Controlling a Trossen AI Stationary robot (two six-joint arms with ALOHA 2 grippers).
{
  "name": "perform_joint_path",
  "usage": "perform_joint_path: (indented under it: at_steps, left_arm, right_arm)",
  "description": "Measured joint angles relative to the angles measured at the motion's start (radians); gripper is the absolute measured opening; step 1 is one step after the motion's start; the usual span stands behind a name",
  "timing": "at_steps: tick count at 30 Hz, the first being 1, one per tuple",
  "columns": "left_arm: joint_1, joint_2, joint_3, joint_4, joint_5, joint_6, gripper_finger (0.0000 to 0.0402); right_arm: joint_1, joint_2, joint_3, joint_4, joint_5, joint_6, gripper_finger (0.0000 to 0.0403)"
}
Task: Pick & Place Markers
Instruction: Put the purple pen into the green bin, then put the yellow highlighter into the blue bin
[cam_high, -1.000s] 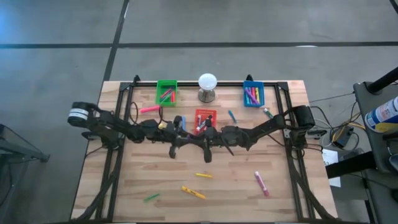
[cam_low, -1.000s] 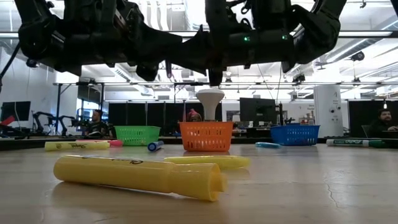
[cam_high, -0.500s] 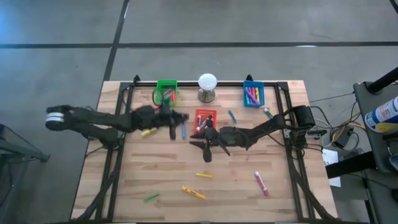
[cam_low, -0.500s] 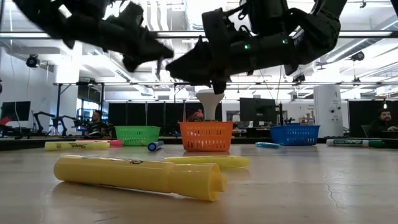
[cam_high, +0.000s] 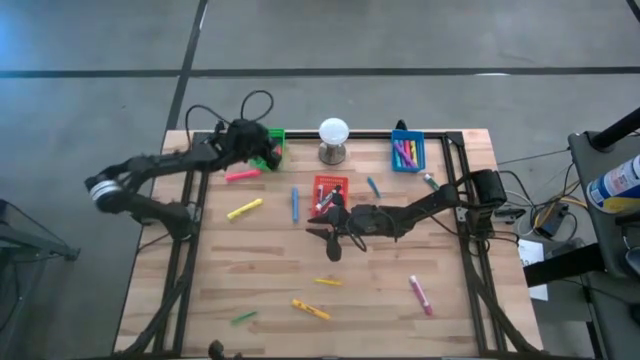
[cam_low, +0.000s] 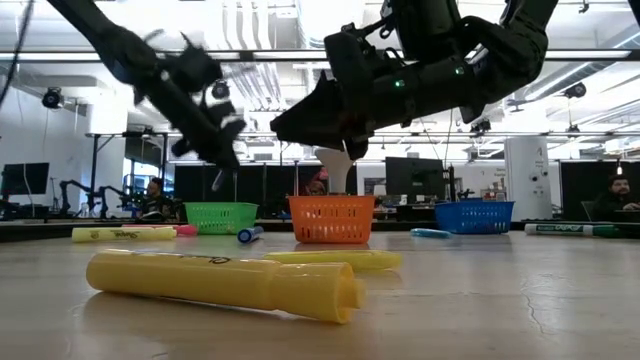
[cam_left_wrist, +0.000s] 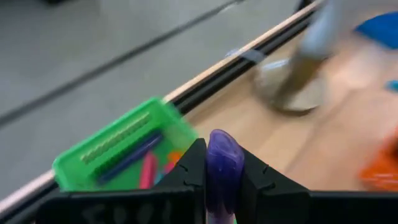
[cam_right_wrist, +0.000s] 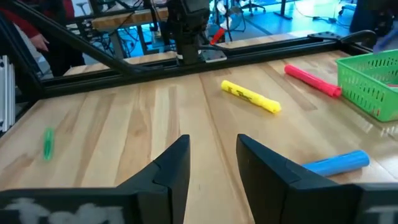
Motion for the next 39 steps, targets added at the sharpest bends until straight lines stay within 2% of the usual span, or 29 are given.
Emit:
perform_joint_path:
  at_steps: [4,9,15,18,20,25,28,33,39]
  left_arm:
    - [0.061,0.106,0.017,0.014,0.043,0.025,0.0036]
    - [0.053,0.16,0.027,-0.001,0.041,0.075,0.005]
    - [0.042,0.146,0.069,-0.112,0.031,0.095,0.0097]
    - [0.039,0.114,0.099,-0.175,0.032,0.1,0.0106]
    - [0.025,0.08,0.118,-0.273,0.034,0.114,0.0106]
    - [-0.064,-0.032,0.14,-0.554,0.033,0.126,0.0085]
    - [-0.159,-0.099,0.111,-0.653,0.032,0.089,0.0067]
    - [-0.306,-0.139,0.035,-0.694,0.029,-0.012,0.0058]
    - [-0.349,-0.051,-0.018,-0.695,0.002,-0.065,0.0077]
  right_arm:
    - [0.0,0.0,0.0,-0.001,-0.001,-0.001,0.0116]
    - [0.0,0.0,0.0,-0.003,-0.001,-0.011,0.0112]
    - [0.0,0.0,0.0,-0.004,-0.002,-0.011,0.0113]
    - [0.0,0.0,0.0,-0.005,-0.002,-0.01,0.0116]
    - [0.002,0.0,0.0,-0.014,-0.002,-0.01,0.0116]
    - [0.006,0.0,-0.001,-0.035,-0.003,-0.008,0.0109]
    - [0.006,0.0,-0.001,-0.041,-0.002,-0.008,0.0105]
    - [0.008,0.0,-0.001,-0.042,-0.002,-0.008,0.0107]
    - [0.014,0.0,-0.001,-0.046,-0.003,-0.01,0.0109]
